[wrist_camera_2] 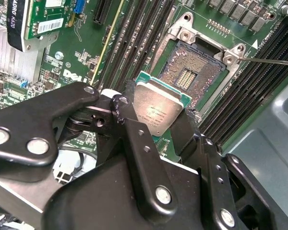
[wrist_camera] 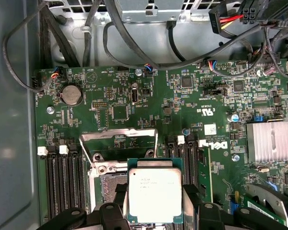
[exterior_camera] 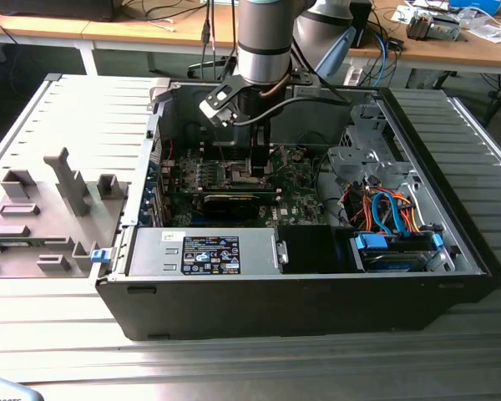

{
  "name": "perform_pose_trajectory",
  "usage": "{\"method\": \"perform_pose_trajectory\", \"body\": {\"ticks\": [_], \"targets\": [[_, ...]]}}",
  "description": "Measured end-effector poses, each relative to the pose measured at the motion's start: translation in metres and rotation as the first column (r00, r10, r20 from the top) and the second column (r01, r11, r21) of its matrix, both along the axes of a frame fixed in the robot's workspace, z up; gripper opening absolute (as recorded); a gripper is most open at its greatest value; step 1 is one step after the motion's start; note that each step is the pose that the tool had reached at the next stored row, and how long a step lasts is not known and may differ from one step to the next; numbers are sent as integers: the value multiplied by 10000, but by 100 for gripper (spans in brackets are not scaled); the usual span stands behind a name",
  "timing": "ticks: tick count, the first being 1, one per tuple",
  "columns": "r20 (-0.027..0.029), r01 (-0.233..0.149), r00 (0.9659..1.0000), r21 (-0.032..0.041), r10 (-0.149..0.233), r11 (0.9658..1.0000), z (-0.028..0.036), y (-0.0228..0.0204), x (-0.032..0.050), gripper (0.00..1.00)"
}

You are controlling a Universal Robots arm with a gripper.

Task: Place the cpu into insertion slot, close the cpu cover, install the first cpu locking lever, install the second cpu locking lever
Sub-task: 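Place the cpu into insertion slot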

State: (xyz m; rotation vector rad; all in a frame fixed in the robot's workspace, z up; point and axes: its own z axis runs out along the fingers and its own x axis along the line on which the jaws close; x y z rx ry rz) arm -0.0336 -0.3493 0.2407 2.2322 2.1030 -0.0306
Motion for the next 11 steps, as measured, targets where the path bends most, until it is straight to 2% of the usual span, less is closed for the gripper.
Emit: {"method": "perform_pose_trajectory", "body": {"ticks": [3,11], "targets": [[0,0,10000,-3,0,10000,-27,0,-5,54],[0,0,10000,-4,0,10000,-39,0,-6,54]]}}
